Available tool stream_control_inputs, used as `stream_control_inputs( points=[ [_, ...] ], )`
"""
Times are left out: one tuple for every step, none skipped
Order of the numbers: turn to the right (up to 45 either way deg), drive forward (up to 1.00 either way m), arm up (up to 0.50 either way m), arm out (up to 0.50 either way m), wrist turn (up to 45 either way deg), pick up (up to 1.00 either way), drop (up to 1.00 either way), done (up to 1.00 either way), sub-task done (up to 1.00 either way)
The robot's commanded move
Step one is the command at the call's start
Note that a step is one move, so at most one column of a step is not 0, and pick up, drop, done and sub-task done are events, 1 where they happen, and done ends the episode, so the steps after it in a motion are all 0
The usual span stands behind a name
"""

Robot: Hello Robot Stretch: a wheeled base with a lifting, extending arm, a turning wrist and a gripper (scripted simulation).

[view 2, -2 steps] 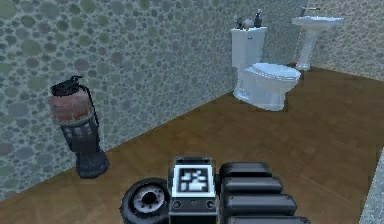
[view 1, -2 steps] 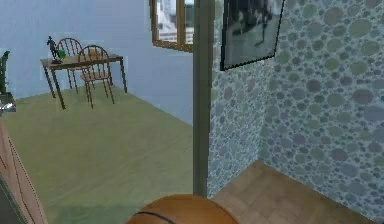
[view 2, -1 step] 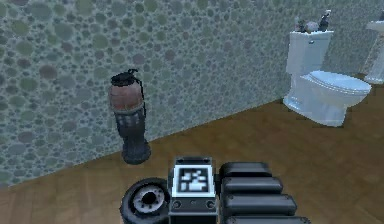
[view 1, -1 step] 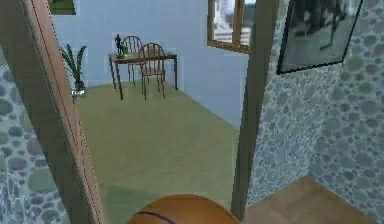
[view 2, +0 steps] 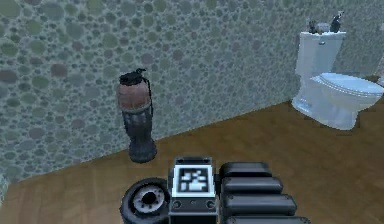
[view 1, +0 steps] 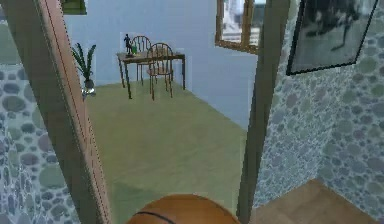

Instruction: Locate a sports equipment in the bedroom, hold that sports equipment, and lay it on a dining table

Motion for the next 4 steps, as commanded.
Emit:
stream_control_inputs(
  points=[
    [45.0, 0.0, 0.0, 0.0, 0.0, 0.0, 0.0, 0.0, 0.0],
    [39.0, 0.0, 0.0, 0.0, 0.0, 0.0, 0.0, 0.0, 0.0],
    [0.0, 0.15, 0.0, 0.0, 0.0, 0.0, 0.0, 0.0, 0.0],
    [-45.0, 0.0, 0.0, 0.0, 0.0, 0.0, 0.0, 0.0, 0.0]
  ],
)
